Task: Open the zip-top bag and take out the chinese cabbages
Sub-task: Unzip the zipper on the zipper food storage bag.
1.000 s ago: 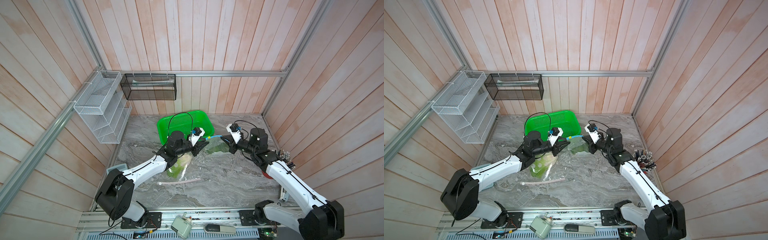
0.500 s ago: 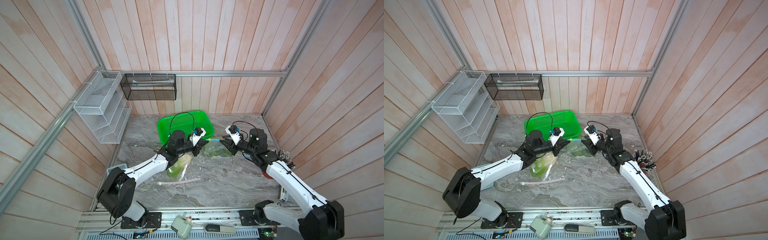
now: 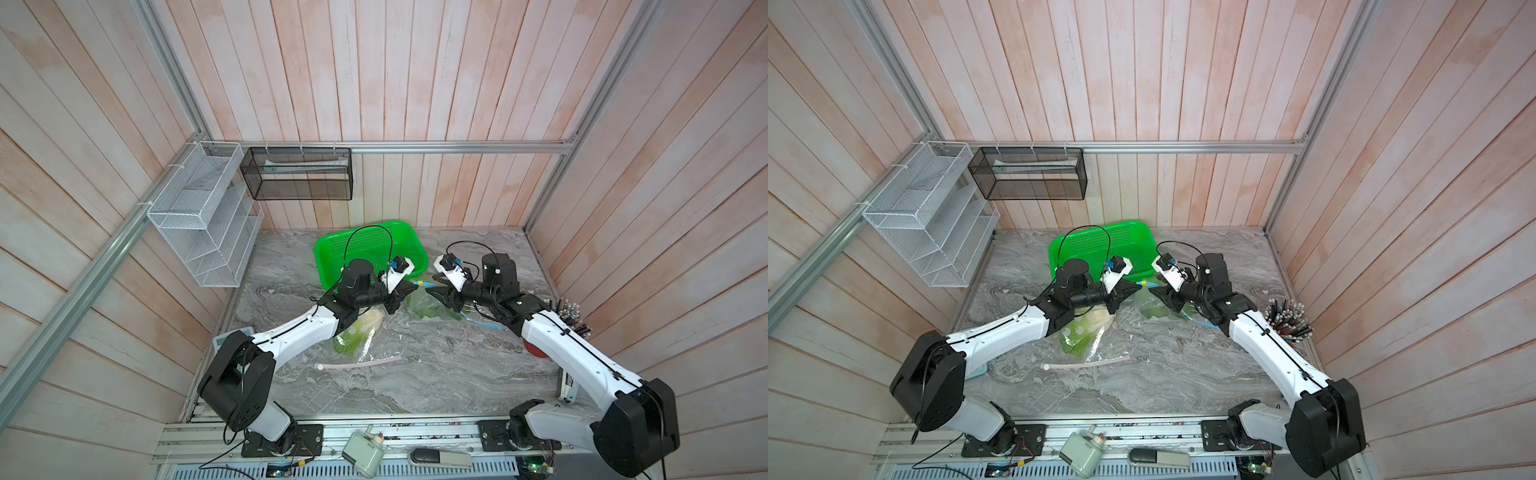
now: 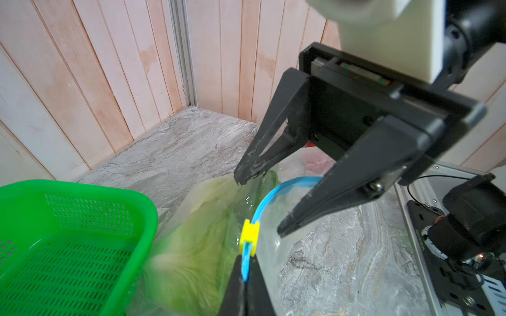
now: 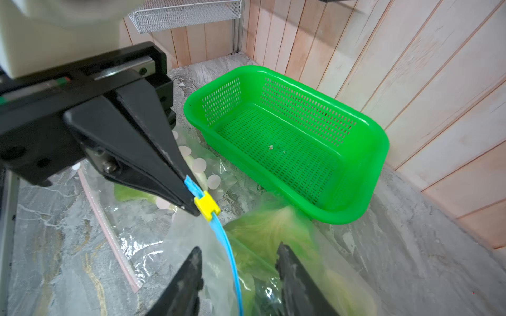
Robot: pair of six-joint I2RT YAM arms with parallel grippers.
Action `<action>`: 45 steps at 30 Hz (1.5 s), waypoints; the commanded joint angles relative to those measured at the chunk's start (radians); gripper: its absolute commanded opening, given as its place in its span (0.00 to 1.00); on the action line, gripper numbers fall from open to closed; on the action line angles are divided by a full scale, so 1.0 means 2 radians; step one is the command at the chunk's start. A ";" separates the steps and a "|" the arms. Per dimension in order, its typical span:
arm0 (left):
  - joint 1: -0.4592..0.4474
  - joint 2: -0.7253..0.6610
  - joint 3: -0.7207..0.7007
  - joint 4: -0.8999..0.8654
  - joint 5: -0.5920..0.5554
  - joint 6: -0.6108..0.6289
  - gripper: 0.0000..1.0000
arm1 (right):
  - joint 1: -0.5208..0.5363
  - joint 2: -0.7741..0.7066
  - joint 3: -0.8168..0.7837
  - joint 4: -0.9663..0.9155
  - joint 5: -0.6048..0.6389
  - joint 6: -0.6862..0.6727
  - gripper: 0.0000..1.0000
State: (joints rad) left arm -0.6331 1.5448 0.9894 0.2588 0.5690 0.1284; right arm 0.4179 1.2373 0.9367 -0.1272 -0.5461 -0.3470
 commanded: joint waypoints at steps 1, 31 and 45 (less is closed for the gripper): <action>0.002 0.006 0.015 -0.009 0.012 0.013 0.00 | 0.008 0.007 0.019 0.004 -0.025 0.000 0.39; 0.003 0.003 0.017 -0.013 0.001 0.019 0.00 | 0.026 0.033 0.035 -0.020 -0.039 -0.008 0.00; 0.044 -0.046 -0.037 0.062 0.027 -0.049 0.00 | -0.035 -0.035 0.006 -0.072 -0.007 0.000 0.00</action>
State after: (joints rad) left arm -0.5858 1.5017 0.9459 0.3202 0.6300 0.0769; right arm 0.3962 1.2129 0.9699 -0.1967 -0.6193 -0.3580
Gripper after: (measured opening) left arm 0.047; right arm 0.098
